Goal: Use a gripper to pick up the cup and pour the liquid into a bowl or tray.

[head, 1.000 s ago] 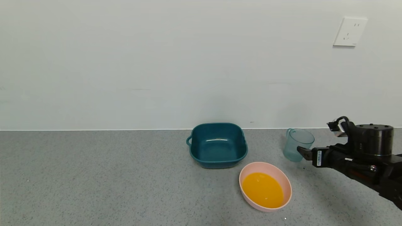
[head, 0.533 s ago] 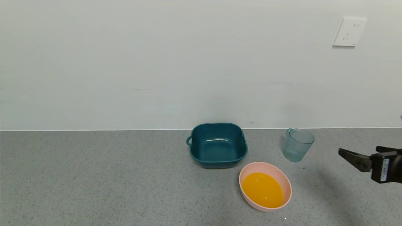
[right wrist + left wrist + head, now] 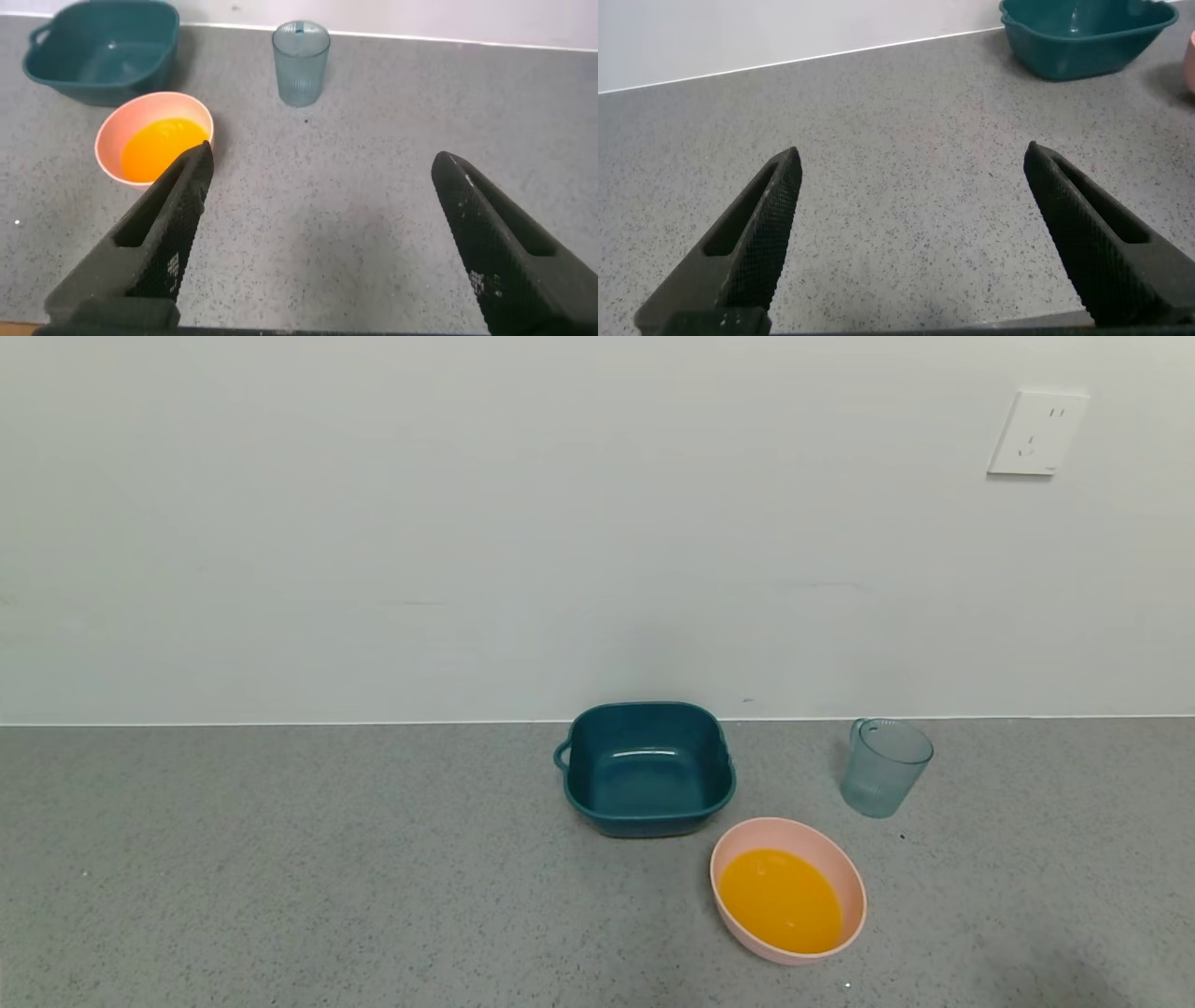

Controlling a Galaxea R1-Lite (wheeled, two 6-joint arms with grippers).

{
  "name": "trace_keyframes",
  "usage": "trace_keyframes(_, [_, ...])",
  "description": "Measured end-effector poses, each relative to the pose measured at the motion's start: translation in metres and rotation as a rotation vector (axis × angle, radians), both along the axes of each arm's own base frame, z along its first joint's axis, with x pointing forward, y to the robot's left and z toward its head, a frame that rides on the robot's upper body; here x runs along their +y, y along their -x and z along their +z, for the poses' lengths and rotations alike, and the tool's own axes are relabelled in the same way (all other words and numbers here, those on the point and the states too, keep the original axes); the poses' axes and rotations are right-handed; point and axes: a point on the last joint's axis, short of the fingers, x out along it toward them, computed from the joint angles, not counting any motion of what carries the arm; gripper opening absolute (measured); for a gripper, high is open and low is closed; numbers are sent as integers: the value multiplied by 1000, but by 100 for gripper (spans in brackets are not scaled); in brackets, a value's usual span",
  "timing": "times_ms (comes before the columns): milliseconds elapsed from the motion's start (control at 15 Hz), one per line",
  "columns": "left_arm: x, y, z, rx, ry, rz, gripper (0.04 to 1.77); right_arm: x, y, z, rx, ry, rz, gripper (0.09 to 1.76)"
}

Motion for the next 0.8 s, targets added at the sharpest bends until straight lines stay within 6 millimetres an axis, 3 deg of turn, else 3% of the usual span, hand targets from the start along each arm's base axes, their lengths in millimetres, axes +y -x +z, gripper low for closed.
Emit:
trace_keyframes(400, [0, 0, 0, 0, 0, 0, 172, -7, 69, -9, -106, 5, -102, 170])
trace_keyframes(800, [0, 0, 0, 0, 0, 0, 172, -5, 107, -36, -200, 11, -146, 170])
